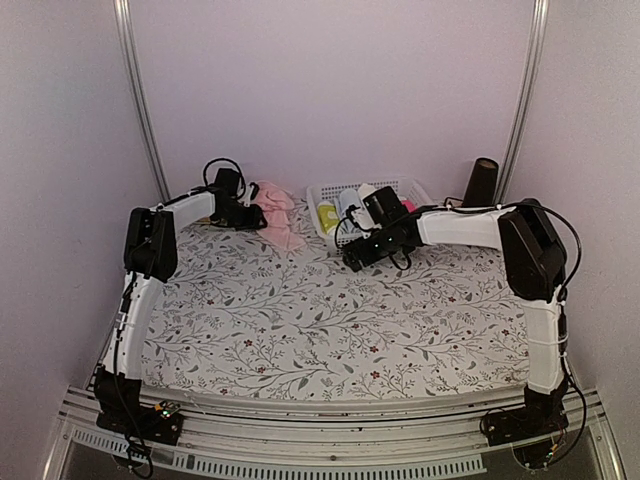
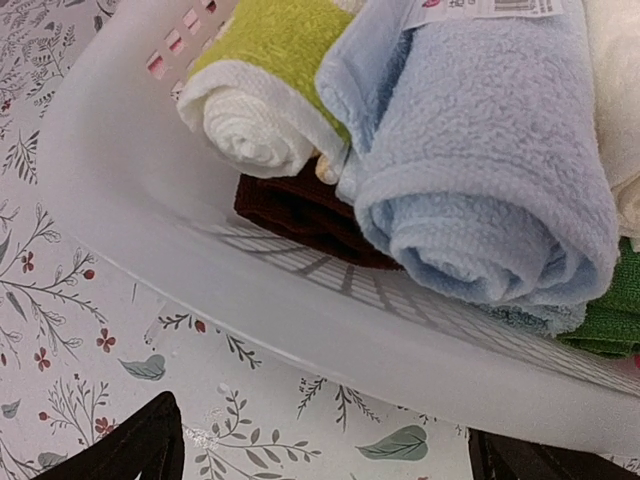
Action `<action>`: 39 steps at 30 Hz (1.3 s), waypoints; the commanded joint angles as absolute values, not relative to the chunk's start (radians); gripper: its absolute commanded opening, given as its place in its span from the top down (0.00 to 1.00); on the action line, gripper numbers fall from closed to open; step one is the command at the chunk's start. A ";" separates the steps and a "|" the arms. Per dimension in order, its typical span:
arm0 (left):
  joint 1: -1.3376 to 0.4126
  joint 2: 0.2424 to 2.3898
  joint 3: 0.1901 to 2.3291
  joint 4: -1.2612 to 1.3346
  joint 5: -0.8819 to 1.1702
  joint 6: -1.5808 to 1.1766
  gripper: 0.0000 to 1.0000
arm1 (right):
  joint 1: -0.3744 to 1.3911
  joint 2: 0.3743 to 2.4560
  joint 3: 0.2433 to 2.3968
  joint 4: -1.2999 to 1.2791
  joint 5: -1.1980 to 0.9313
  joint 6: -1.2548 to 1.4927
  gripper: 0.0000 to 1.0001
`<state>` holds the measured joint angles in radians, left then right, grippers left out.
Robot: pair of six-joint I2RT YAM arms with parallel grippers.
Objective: Roll the towels
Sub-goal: Move the storage box to the corner of the board, then move the towel to the center of the board.
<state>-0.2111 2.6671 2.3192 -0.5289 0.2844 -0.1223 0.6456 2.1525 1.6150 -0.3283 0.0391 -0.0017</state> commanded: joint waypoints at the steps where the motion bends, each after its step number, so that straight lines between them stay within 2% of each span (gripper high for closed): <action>1: -0.214 2.667 2.316 -0.517 0.318 -0.138 0.85 | 0.650 2.051 1.573 -0.281 0.008 -0.005 0.01; 3: -0.215 2.631 2.289 -0.517 0.333 -0.138 1.00 | 0.649 1.986 1.527 -0.262 -0.002 0.005 0.01; 8: -0.214 2.482 2.143 -0.495 0.395 -0.137 1.00 | 0.651 1.914 1.447 -0.232 -0.142 0.014 0.01; 13: -0.218 2.278 1.940 -0.489 0.514 -0.069 1.00 | 0.670 1.877 1.372 -0.209 -0.142 -0.020 0.01; 18: -0.230 2.070 1.710 -0.508 0.608 0.065 1.00 | 0.681 1.772 1.273 -0.148 -0.153 -0.045 0.01; 23: -0.280 1.931 1.573 -0.644 0.761 0.277 1.00 | 0.748 1.663 1.150 -0.068 -0.173 -0.152 0.01; 28: -0.416 1.875 1.484 -0.789 0.829 0.493 1.00 | 0.831 1.588 1.025 0.036 -0.137 -0.255 0.01; 35: -0.583 1.897 1.407 -0.985 0.897 0.743 1.00 | 0.842 1.495 0.945 0.044 -0.135 -0.225 0.01; 39: -0.608 1.925 1.387 -1.003 0.891 0.779 0.63 | 0.846 1.433 0.903 0.057 -0.157 -0.216 0.01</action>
<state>-0.6064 1.8992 1.4029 -0.9207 0.8551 0.6685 0.8433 1.5108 0.9394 0.0105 -0.1410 -0.2161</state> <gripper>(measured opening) 0.234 0.988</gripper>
